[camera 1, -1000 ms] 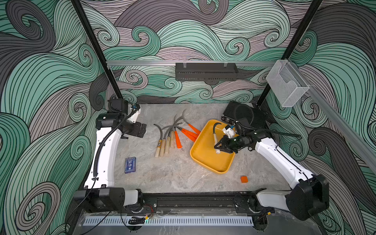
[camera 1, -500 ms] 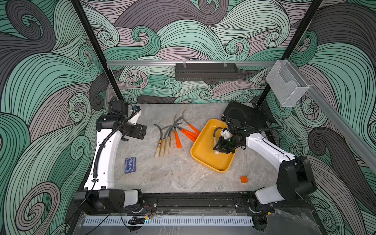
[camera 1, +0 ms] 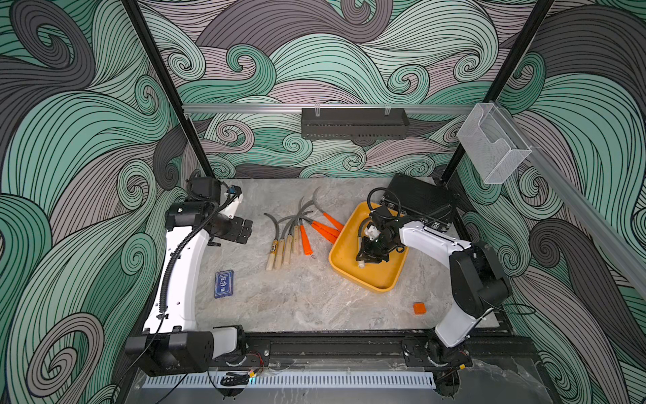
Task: Put small sickles into storage boxes
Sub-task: Place the sickle in the storage box.
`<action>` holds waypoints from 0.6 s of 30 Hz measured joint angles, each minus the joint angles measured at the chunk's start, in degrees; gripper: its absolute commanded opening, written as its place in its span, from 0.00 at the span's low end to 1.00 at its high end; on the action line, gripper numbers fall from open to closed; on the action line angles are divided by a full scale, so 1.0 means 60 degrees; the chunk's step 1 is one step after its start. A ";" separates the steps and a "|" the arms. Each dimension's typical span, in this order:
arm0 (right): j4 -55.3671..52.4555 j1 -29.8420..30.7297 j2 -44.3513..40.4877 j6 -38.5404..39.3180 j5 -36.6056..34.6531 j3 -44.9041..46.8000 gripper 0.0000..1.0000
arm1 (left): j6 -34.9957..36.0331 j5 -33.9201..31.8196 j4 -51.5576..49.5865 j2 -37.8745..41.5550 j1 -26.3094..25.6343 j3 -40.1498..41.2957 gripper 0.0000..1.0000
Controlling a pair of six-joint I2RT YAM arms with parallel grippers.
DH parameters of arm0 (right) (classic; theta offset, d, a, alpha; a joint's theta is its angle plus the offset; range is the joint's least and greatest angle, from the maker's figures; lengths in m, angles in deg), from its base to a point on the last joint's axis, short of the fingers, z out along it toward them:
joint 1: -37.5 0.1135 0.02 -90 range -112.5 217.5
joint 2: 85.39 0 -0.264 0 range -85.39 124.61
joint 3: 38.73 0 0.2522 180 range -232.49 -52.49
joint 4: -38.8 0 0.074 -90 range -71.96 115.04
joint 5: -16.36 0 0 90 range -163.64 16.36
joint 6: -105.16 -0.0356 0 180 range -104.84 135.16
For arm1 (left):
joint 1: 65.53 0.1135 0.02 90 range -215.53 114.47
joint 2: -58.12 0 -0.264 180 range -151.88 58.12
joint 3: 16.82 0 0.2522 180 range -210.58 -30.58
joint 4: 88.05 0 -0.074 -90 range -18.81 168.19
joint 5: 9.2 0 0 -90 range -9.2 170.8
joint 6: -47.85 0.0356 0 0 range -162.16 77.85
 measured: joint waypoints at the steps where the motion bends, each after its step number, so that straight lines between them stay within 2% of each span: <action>1: 0.0000 0.0022 0.0058 0.0029 0.0004 -0.0011 0.33 | 0.0000 0.0000 0.0000 0.0011 0.0000 0.0025 0.98; 12: -0.0168 0.0299 0.0408 0.0149 -0.0069 -0.0233 0.38 | 0.0007 0.0069 -0.0004 0.0015 0.0000 0.0197 0.99; 18: -0.0597 0.0331 -0.0186 0.0219 -0.0430 -0.0350 0.40 | -0.0007 0.0146 -0.0036 -0.0015 0.0000 0.0066 0.99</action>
